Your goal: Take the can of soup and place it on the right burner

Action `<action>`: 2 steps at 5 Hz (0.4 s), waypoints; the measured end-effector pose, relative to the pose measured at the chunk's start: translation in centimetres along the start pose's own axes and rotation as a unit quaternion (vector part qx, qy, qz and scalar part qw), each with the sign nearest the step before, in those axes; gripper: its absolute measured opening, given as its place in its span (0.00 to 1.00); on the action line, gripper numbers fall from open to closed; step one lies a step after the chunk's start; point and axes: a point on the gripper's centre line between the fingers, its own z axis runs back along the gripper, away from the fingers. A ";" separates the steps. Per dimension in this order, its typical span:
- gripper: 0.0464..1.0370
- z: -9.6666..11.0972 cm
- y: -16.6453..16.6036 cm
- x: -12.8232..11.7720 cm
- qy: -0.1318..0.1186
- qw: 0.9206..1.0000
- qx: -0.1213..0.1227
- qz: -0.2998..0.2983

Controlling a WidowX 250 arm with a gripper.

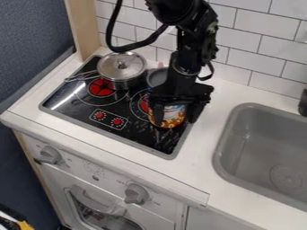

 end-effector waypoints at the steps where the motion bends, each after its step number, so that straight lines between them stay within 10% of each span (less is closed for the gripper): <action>1: 0.96 0.2 0.6 1.3 -0.016 1.000 0.004 0.014; 2: 0.96 -0.6 0.9 2.6 -0.025 0.999 0.015 0.034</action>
